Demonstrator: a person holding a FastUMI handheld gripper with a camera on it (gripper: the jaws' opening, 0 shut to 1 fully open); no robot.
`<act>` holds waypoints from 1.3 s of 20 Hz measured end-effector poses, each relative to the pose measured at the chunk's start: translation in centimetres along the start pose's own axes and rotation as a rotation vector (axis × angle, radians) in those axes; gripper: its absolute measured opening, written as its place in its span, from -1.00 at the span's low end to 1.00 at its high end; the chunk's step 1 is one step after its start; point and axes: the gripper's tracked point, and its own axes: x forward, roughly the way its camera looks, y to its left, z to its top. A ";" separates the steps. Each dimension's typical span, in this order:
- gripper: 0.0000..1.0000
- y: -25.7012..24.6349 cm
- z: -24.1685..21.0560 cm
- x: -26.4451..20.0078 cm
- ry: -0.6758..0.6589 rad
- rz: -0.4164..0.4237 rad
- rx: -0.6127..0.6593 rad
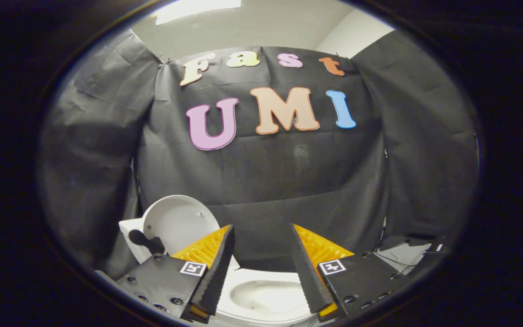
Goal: Open the toilet lid.
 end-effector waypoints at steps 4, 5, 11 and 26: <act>0.50 -4.0 -1.6 -1.1 0.059 0.091 -0.092; 0.50 -4.8 -2.0 -1.3 0.080 0.110 -0.109; 0.51 -10.5 -3.9 -2.8 0.160 0.062 -0.145; 0.51 -11.8 -3.0 -8.6 0.181 0.101 -0.081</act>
